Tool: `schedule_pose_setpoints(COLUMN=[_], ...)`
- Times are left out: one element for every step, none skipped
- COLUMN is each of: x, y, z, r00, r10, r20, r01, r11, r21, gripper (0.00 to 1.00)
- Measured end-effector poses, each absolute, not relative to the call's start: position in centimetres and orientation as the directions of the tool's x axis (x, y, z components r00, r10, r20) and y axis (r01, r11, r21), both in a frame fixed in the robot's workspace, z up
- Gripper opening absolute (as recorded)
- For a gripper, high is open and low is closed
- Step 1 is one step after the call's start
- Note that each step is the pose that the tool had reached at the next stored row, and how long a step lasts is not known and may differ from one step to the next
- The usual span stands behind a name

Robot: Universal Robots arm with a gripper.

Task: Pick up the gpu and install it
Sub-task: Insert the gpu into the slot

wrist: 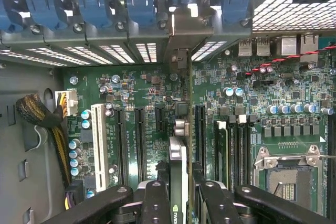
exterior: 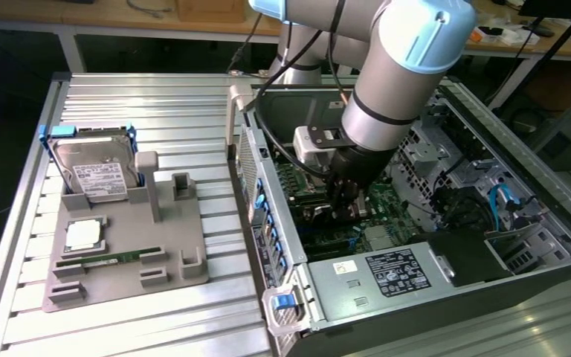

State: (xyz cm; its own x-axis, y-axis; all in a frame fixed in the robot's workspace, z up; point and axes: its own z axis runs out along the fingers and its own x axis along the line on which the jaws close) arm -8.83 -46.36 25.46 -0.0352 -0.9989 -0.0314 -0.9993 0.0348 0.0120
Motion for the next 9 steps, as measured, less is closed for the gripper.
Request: schedule_pose_setpoints(x=[-8.84,-8.83,-8.83,-8.83,-8.83,-8.83,-8.83,-8.83,-8.83], y=[-46.36,-46.36,-46.36,-46.36,-46.36,-46.36,-46.36,-46.36,-46.36], z=[25.45,25.44,25.44,25.44,25.44,25.44,25.45,25.46,25.51], r00=[-0.035,-0.035,-0.035,-0.035,-0.035,-0.035,-0.035,-0.035,-0.035], r10=[-0.999,-0.999,-0.999,-0.999,-0.999,-0.999,-0.999,-0.999,-0.999], r20=[-0.032,-0.032,-0.032,-0.032,-0.032,-0.032,-0.032,-0.032,-0.032], r01=[-0.999,-0.999,-0.999,-0.999,-0.999,-0.999,-0.999,-0.999,-0.999], r11=[0.035,0.035,0.035,0.035,0.035,0.035,0.035,0.035,0.035], r21=[0.012,0.012,0.012,0.012,0.012,0.012,0.012,0.012,0.012], gripper=[0.27,0.27,0.27,0.27,0.27,0.27,0.27,0.27,0.27])
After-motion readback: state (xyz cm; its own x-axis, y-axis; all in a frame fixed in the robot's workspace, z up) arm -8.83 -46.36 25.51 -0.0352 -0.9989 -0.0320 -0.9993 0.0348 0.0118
